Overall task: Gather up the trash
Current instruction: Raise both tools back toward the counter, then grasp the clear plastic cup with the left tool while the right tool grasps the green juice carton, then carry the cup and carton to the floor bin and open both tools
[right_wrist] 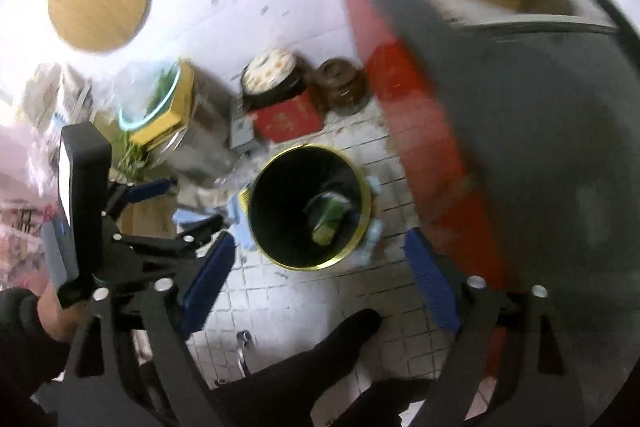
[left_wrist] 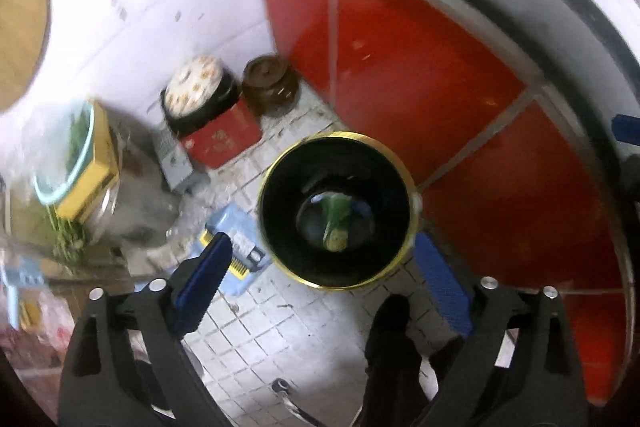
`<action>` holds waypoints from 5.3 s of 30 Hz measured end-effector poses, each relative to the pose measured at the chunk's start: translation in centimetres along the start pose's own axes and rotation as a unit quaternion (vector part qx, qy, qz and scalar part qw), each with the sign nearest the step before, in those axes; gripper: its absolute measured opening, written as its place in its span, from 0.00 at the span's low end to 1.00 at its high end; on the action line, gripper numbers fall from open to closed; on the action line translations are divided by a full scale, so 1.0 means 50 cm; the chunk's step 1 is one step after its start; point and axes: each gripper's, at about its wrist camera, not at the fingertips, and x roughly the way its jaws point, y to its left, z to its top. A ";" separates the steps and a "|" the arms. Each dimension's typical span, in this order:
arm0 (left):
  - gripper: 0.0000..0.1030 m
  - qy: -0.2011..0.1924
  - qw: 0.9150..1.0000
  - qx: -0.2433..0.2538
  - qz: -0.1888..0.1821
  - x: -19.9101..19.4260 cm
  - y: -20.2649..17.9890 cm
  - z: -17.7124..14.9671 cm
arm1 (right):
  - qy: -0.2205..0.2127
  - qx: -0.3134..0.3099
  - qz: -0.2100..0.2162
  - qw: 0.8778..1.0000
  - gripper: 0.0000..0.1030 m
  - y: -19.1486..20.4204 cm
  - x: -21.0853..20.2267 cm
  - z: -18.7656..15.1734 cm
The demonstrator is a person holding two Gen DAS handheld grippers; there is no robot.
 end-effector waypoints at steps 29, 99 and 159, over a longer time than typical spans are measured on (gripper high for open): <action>0.94 -0.098 0.854 0.461 -0.220 -0.461 -0.996 -0.077 | -0.217 0.508 -0.340 0.761 0.91 -0.443 -0.806 -0.829; 0.03 -0.050 0.904 0.388 -0.173 -0.183 -1.269 0.055 | -0.143 0.497 -0.283 0.808 0.06 -1.079 -0.670 -0.791; 0.03 -0.068 0.997 0.009 -0.019 -0.251 -0.139 0.037 | -0.062 0.029 0.009 0.998 0.06 -0.047 -0.170 -0.086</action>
